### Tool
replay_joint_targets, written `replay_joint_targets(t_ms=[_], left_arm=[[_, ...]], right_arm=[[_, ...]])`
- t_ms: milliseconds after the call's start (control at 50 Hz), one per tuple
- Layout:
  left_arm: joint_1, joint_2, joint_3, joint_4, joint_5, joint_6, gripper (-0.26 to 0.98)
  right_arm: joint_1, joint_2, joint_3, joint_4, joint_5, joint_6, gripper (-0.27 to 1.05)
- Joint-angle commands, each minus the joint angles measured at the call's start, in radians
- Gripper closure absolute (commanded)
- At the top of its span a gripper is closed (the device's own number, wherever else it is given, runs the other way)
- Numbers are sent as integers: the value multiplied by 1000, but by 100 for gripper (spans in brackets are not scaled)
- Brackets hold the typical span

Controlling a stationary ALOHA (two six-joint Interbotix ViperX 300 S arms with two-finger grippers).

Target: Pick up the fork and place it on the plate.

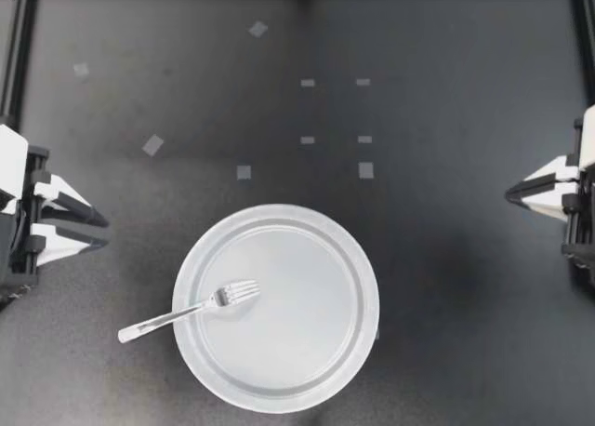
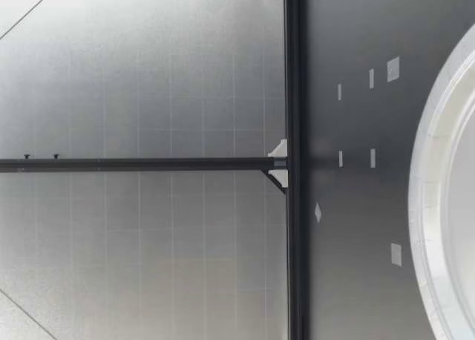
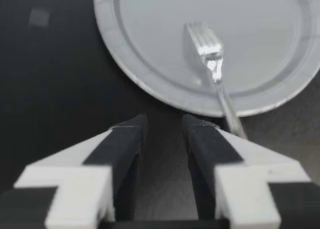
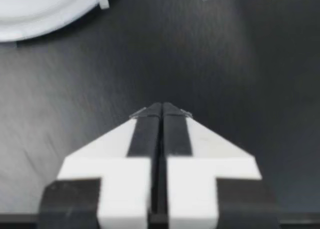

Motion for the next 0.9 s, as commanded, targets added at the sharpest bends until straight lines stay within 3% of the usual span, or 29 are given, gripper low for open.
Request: replay_joint_targets(t_ms=[0,420,880], left_arm=[[2,-14,8,3,17,0,39],[2,-138,58,3,80,3,39],[2,-138,60,3,78,5,39]], right_arm=[[5,-12,8,-2,-3,0,68],[5,-63,17,-2,5,-2,67],[5,-213,44,0,3,2,67]])
